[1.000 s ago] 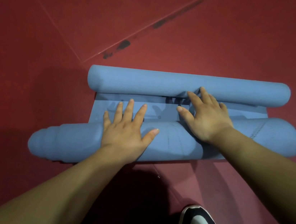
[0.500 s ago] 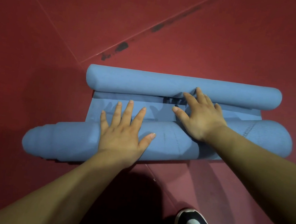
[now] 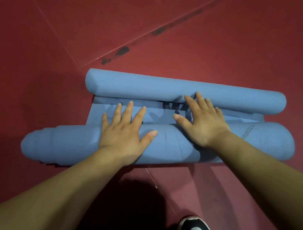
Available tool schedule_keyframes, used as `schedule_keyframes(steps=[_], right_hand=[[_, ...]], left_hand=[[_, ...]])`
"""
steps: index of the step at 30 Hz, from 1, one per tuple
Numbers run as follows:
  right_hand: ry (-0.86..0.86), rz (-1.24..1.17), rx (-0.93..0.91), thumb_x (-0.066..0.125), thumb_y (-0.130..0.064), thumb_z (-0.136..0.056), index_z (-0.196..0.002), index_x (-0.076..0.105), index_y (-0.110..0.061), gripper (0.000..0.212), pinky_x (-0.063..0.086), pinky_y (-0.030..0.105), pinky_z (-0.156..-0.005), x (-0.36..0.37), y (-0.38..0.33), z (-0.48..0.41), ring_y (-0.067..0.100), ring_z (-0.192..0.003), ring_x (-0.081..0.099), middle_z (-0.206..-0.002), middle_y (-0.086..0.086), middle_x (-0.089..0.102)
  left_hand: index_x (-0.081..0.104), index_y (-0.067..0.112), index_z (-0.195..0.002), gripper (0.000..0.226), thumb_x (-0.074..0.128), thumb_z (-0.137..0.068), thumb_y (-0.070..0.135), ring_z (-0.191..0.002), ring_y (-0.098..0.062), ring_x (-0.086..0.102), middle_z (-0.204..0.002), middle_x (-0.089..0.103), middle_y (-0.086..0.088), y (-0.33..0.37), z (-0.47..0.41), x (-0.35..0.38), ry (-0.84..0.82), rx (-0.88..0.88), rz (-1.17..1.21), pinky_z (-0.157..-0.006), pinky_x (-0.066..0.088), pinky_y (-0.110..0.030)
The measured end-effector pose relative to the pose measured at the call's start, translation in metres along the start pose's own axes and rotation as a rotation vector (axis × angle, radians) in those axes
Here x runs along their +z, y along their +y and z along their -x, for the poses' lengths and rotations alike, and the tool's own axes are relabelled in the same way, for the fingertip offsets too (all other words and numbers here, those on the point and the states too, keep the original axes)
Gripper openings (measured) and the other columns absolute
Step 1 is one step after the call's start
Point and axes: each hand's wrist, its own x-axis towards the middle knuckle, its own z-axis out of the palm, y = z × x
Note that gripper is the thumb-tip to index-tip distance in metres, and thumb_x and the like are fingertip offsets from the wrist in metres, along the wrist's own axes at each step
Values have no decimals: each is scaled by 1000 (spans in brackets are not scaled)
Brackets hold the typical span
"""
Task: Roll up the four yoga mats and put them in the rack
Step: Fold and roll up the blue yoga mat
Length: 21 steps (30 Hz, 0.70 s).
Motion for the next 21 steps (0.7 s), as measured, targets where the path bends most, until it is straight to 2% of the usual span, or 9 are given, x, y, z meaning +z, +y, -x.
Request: schedule_keyframes(steps=[4, 12, 17, 21], right_hand=[[8, -2, 4, 19, -82, -87, -160, 9, -35, 88, 14, 58, -123, -1, 2, -9, 31, -156, 5, -170, 2, 0], [43, -14, 10, 11, -85, -81, -159, 12, -35, 93, 14, 57, -123, -5, -1, -16, 32, -155, 6, -170, 2, 2], [21, 6, 9, 17, -81, -88, -159, 17, -32, 87, 12, 55, -124, -7, -3, -14, 32, -155, 3, -170, 0, -2], [28, 15, 37, 17, -81, -89, -159, 19, -32, 86, 11, 55, -124, -7, -2, -19, 32, -155, 0, -169, 6, -2]], left_hand=[[-3, 41, -159, 77, 15, -93, 76, -155, -26, -16, -169, -14, 3, 2, 9, -3, 12, -7, 12, -121, -5, -64], [-1, 41, -159, 79, 8, -90, 77, -156, -28, -10, -170, -9, 2, 1, 1, -4, 26, -18, -26, -122, 2, -61], [-4, 40, -159, 80, 7, -90, 78, -156, -29, -10, -170, -10, 1, 0, -8, -5, 24, -18, -30, -123, 2, -60], [-2, 38, -160, 79, 10, -92, 75, -155, -28, -15, -169, -13, 1, 0, -4, -7, 31, -15, -14, -121, -2, -64]])
